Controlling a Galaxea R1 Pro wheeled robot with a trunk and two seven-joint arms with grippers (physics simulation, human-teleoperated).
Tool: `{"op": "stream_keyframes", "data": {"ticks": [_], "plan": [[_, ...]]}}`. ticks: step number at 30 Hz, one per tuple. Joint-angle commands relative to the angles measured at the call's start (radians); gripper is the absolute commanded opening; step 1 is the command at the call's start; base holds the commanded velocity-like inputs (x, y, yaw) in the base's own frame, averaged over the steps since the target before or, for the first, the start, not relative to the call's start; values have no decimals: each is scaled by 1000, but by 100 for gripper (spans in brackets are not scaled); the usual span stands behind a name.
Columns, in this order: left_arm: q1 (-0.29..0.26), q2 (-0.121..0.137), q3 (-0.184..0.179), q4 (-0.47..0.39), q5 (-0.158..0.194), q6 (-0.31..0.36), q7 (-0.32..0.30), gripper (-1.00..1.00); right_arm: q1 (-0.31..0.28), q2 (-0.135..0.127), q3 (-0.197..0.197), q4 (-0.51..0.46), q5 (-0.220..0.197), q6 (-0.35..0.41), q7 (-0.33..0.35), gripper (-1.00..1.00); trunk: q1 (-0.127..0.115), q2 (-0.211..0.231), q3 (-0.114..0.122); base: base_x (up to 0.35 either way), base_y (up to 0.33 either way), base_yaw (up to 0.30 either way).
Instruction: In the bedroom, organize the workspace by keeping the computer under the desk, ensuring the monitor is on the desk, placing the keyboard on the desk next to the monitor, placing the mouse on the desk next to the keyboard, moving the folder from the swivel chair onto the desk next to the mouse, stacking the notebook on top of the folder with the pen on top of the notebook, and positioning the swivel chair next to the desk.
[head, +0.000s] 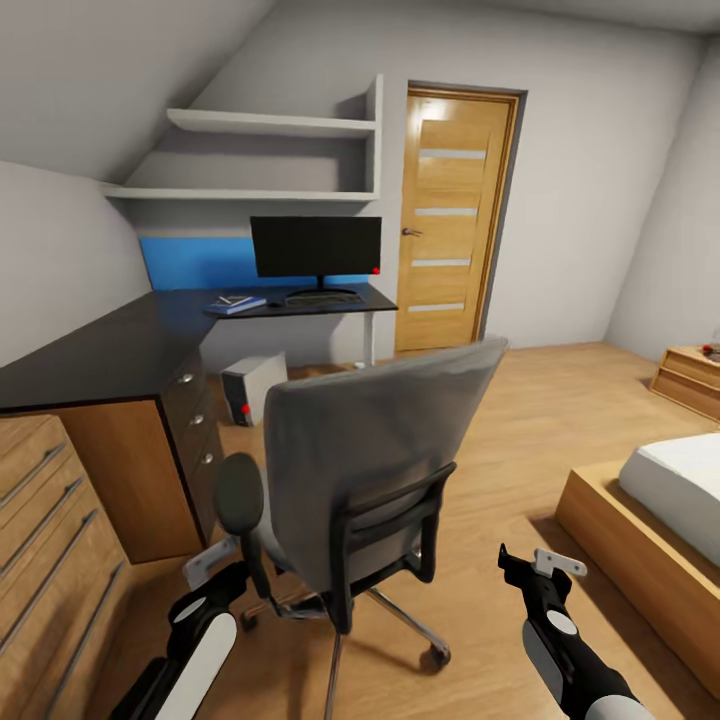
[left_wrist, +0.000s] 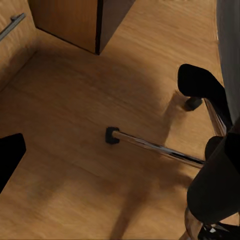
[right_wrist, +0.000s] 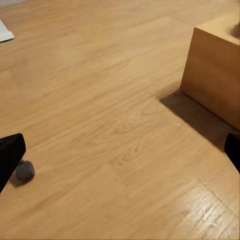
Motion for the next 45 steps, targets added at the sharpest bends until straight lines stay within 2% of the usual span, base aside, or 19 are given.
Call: {"op": "stream_keyframes", "data": {"ticks": [1,10,15,37,45], "plan": [[-1,1,-3,-2,2,4,7,100,-1,0,2,1,-10,-5,0,100,0,0,-1,321,0,-24],[-1,1,-15,-1,4,6,5,100,0,6,3,1,-9,-5,0,100,0,0,-1,320,0,-5],[-1,1,-18,2,4,10,5,100,0,9,4,1,-9,-6,0,100,0,0,-1,79,1,0],[-1,2,-24,11,7,14,7,100,0,10,4,0,-8,-6,-1,100,0,0,-1,-306,121,0],[-2,-5,-30,103,6,17,3,100,1,19,4,-1,-9,-6,-1,100,0,0,-1,-303,-93,0]]}}
